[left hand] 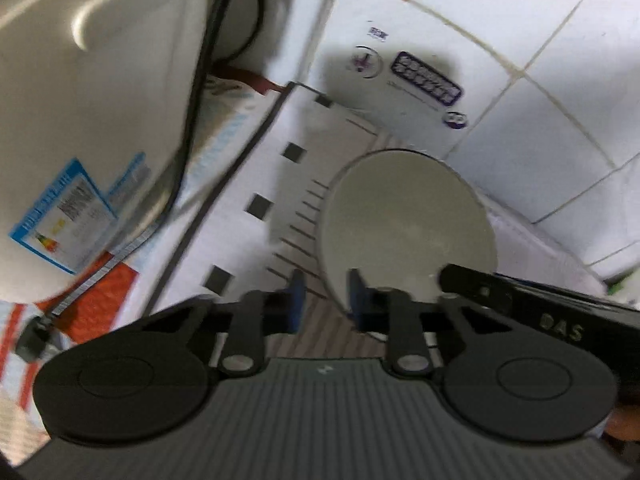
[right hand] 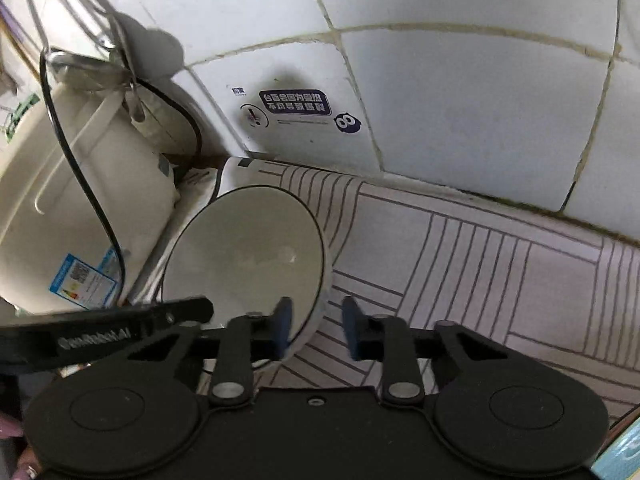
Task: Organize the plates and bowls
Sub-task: 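Hold the large white bowl rim with the left gripper over the bowls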
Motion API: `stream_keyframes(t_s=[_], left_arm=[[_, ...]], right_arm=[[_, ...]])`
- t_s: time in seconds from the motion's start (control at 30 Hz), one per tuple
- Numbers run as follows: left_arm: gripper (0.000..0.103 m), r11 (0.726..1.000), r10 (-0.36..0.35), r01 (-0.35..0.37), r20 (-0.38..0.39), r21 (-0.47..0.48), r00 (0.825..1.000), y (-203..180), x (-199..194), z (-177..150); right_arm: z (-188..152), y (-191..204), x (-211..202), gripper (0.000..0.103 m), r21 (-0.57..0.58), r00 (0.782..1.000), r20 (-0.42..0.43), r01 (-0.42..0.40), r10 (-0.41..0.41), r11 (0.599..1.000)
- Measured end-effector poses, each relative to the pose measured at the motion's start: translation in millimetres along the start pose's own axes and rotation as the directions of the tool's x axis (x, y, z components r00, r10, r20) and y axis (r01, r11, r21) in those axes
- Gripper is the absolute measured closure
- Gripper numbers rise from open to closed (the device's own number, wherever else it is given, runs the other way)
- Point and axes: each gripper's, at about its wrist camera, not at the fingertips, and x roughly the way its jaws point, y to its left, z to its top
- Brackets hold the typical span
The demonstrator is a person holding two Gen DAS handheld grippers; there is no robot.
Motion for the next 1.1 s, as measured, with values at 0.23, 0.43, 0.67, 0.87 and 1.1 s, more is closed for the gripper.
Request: stream_keyframes(t_s=[0.23,0.43,0.67,0.87,1.1], left_arm=[[0.088,0.991,0.072,-0.079,0.061,0.107,0.996,-20.4,-20.1,-14.5],[0.088,0.982,0.092,-0.111,0.123,0.154,0.988,-32.9,-59.4,-20.5],[0.089,0.978,0.082,-0.103,0.119,0.18,0.99,-46.2,-97.8,-39.8],[0.089,0.968,0.072,-0.099,0.125,0.229,0.989,-65.2,-134.4,-64.9],[0.089,0.959,0.083,-0.11,0.116,0.26,0.99,-84.0,-152.7,-93.4]], right_arm=[[-4.0,16.8,-8.6,0.081,-0.086,0.999,0.019,0.035,-0.033,0.996],[-15.4,30.8,-38.8,0.081,-0.117,0.997,0.065,0.046,-0.038,0.992],[-33.9,40.0,-95.0,0.081,-0.083,0.987,0.159,0.031,-0.017,0.996],[-61.2,33.9,-135.4,0.081,-0.037,0.977,0.215,-0.006,0.014,0.999],[-106.3,18.4,-166.8,0.081,0.04,0.952,0.303,-0.064,0.049,0.997]])
